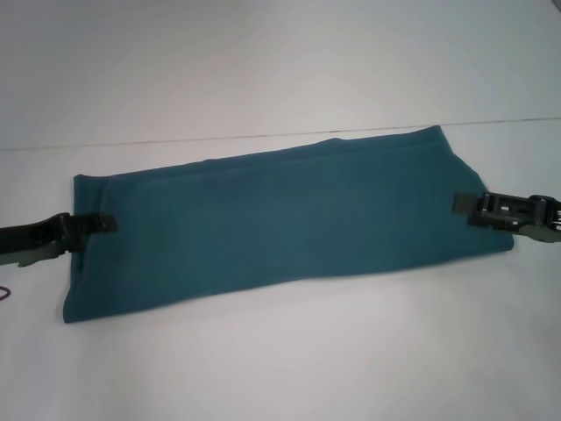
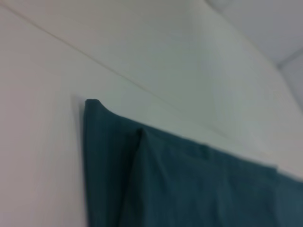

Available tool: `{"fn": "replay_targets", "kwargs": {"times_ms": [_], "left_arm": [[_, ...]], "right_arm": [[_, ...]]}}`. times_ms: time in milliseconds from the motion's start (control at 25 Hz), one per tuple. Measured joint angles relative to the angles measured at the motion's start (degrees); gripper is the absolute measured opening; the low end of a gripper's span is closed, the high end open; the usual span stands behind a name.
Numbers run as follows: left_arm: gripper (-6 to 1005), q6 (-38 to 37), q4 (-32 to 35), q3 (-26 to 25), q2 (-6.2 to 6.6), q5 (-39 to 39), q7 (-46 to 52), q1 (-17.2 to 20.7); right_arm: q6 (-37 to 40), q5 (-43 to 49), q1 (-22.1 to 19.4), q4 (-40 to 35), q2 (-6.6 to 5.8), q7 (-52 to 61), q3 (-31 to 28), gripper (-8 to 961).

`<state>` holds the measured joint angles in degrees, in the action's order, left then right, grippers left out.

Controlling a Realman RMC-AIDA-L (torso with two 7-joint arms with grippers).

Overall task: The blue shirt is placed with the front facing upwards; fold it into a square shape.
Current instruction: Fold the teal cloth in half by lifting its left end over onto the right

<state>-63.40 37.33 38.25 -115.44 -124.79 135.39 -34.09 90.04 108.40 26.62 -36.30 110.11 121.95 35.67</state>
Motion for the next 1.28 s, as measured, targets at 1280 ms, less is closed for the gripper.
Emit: {"fn": "replay_targets", "kwargs": {"times_ms": [1280], "left_arm": [[860, 10.25, 1.3, 2.42, -1.76, -12.01, 4.77, -3.35]], "right_arm": [[-0.8, 0.06, -0.34, 0.0, 0.0, -0.14, -0.08, 925]]}}
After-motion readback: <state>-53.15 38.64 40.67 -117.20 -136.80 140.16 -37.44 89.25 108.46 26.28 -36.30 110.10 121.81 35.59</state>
